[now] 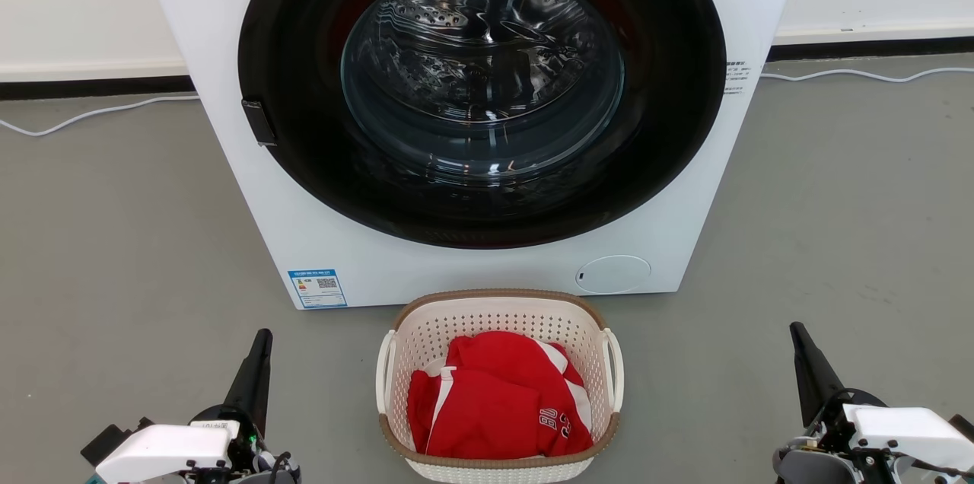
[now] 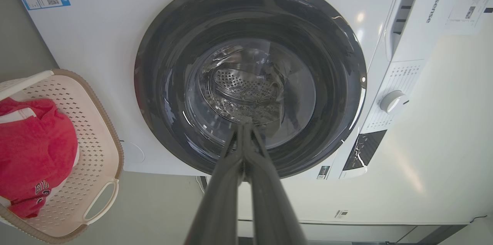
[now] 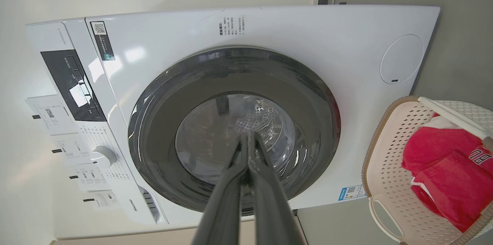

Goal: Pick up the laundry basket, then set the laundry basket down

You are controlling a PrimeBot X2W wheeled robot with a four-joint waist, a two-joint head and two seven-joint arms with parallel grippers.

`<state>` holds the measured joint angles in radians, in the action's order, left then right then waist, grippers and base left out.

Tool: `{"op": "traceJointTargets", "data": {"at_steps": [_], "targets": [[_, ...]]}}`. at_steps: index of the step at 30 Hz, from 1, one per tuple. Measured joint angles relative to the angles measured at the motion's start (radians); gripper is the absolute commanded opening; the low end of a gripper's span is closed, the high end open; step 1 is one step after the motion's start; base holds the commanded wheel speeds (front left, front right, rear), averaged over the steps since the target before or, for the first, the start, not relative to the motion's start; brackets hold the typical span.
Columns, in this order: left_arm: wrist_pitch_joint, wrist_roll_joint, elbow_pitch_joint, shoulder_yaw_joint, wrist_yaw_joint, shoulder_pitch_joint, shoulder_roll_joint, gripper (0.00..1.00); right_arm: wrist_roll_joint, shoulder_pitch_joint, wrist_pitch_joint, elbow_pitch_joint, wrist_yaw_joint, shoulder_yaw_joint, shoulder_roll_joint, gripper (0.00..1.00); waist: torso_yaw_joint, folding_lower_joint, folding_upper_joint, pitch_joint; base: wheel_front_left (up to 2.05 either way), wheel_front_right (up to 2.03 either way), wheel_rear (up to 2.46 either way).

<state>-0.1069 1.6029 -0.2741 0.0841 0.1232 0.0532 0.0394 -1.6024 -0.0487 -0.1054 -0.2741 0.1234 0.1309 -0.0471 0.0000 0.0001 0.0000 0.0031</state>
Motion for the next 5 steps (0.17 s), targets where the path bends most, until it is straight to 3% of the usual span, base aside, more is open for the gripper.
{"op": "traceJointTargets", "data": {"at_steps": [5], "targets": [[0.0,0.0,0.0,0.0,0.0,0.0,0.0,0.0,0.0,0.0,0.0,0.0,0.0,0.0,0.0,0.0,0.0,0.0,0.0,0.0,0.0,0.0,0.0]]}}
